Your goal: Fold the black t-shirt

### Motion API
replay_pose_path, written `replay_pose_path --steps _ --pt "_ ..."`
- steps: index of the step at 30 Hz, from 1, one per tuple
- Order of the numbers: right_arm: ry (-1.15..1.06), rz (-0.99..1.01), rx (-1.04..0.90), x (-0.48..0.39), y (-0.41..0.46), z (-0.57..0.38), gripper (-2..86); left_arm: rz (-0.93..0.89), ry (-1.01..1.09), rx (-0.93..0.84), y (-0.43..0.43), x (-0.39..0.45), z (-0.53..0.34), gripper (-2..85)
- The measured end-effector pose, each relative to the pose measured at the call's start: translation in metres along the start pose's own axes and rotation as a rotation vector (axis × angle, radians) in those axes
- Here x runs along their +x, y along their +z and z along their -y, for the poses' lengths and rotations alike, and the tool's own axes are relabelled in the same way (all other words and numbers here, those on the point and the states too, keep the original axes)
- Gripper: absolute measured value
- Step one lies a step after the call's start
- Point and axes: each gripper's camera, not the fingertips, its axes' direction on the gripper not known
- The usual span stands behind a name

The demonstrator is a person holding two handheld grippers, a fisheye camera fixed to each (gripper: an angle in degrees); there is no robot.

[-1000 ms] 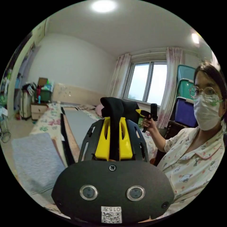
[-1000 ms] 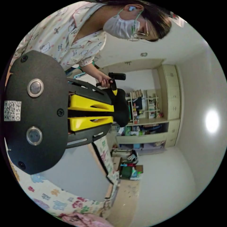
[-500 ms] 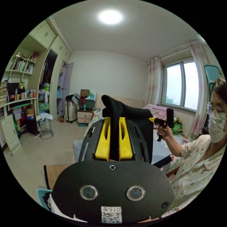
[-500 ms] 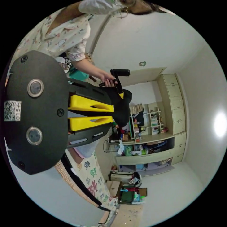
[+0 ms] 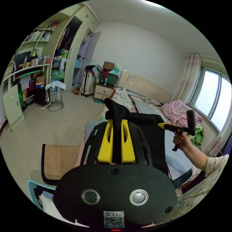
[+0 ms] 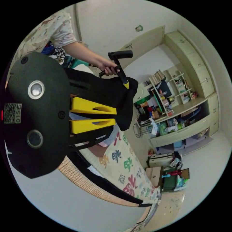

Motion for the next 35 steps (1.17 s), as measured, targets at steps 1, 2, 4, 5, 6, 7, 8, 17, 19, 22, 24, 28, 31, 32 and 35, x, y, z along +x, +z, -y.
replay_pose_path --steps 1,2,4,5,6,7,8,17,19,22,24,28,31,32,35 --pt "-0.032 0.020 0.021 -0.006 -0.009 -0.004 1.8 -0.016 0.013 0.077 -0.052 0.015 -0.007 3.8" --pt "-0.089 0.074 0.062 -0.019 -0.028 -0.010 1.7 -0.013 0.027 0.117 -0.081 0.025 -0.012 3.7" --pt "-0.188 0.158 0.114 -0.044 -0.050 -0.017 1.7 0.046 0.109 0.264 -0.209 0.079 -0.039 3.5" --pt "-0.266 0.207 0.139 -0.064 -0.061 -0.022 1.7 0.069 0.131 0.293 -0.241 0.094 -0.048 3.5" --pt "-0.336 0.256 0.150 -0.083 -0.067 -0.027 1.8 0.121 0.169 0.344 -0.303 0.123 -0.065 3.4" --pt "-0.371 0.281 0.150 -0.093 -0.068 -0.029 1.8 0.181 0.189 0.383 -0.361 0.149 -0.085 3.4" --pt "-0.437 0.315 0.141 -0.112 -0.066 -0.035 1.8 0.212 0.194 0.397 -0.387 0.162 -0.094 3.4" --pt "-0.589 0.487 -0.088 -0.194 0.010 -0.096 2.3 0.537 0.037 0.405 -0.606 0.273 -0.237 3.3" --pt "-0.591 0.502 -0.109 -0.204 0.026 -0.098 2.4 0.543 -0.051 0.423 -0.629 0.264 -0.268 3.5" --pt "-0.559 0.460 -0.167 -0.235 0.097 -0.089 3.0 0.642 -0.176 0.428 -0.634 0.223 -0.301 4.2" --pt "-0.467 0.383 -0.281 -0.242 0.161 -0.075 4.6 0.817 -0.268 0.403 -0.619 0.176 -0.319 5.1" --pt "-0.423 0.352 -0.346 -0.201 0.154 -0.053 9.1 1.087 -0.576 0.160 -0.580 0.066 -0.368 10.0" --pt "-0.495 0.164 -0.366 -0.152 0.122 -0.060 14.1 1.055 -0.478 0.163 -0.565 0.100 -0.385 9.4" --pt "-0.503 0.071 -0.401 -0.132 0.117 -0.065 15.0 1.064 -0.465 0.155 -0.559 0.108 -0.387 9.1" --pt "-0.450 -0.016 -0.568 -0.093 0.121 -0.075 18.0 0.937 -0.443 0.146 -0.517 0.131 -0.387 8.4"
